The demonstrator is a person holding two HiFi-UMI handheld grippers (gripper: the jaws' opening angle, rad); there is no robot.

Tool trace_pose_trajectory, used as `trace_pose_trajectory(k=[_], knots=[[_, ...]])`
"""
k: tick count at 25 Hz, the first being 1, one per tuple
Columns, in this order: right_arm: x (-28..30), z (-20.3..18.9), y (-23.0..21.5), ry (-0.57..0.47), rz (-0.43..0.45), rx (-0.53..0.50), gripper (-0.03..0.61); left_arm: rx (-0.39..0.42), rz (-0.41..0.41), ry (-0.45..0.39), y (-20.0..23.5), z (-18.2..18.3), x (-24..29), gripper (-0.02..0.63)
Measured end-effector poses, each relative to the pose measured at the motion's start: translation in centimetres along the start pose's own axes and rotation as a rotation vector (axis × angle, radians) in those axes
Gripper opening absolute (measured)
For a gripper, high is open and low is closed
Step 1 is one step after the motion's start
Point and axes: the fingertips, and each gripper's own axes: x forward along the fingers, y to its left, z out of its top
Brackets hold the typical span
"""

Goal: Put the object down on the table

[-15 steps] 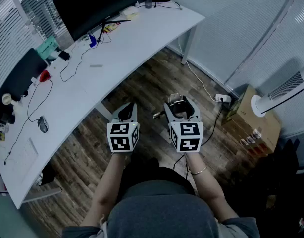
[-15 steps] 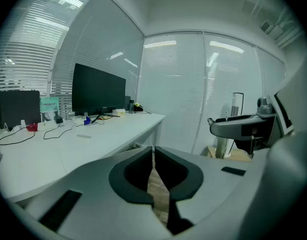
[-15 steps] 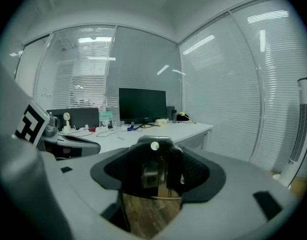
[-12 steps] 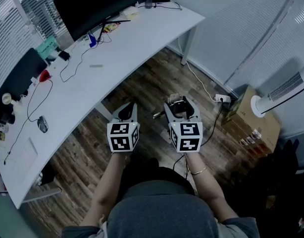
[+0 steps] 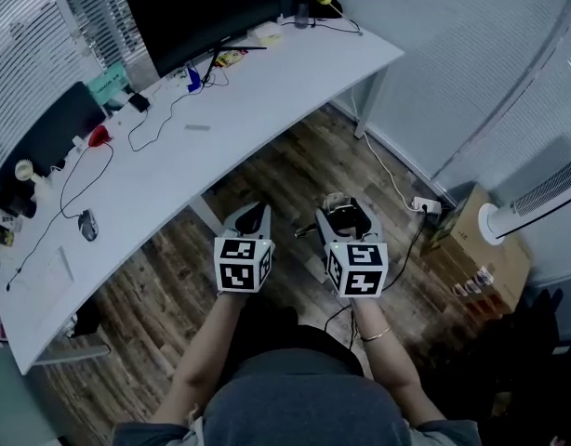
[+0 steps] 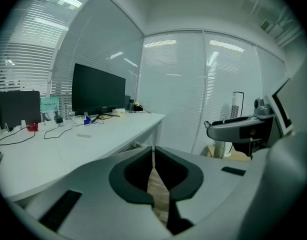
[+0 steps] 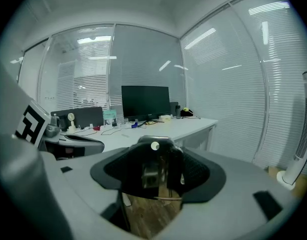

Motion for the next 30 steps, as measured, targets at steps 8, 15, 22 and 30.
trace_pose_trajectory(k=[8, 15, 22, 30], knots=[[1.4, 0.4, -0.6, 0.014, -0.004, 0.015, 0.301, -0.014, 0.012, 0.009, 0.9, -0.1, 0.9, 0.031], [5.2, 1.1, -1.8, 0.029, -0.033, 0.025, 0.301, -0.02, 0.003, 0.027, 3.5, 0.7, 4.8, 0.031], [11.8, 3.2, -3.7, 0.044, -0.071, 0.041, 0.301, -0.02, -0.033, 0.031, 7.1, 3.4, 11.4, 0.031], [19.5, 6.6, -4.8, 0.054, -0.114, 0.04, 0.301, -0.019, -0.077, 0.042, 11.6, 6.7, 18.2, 0.031]])
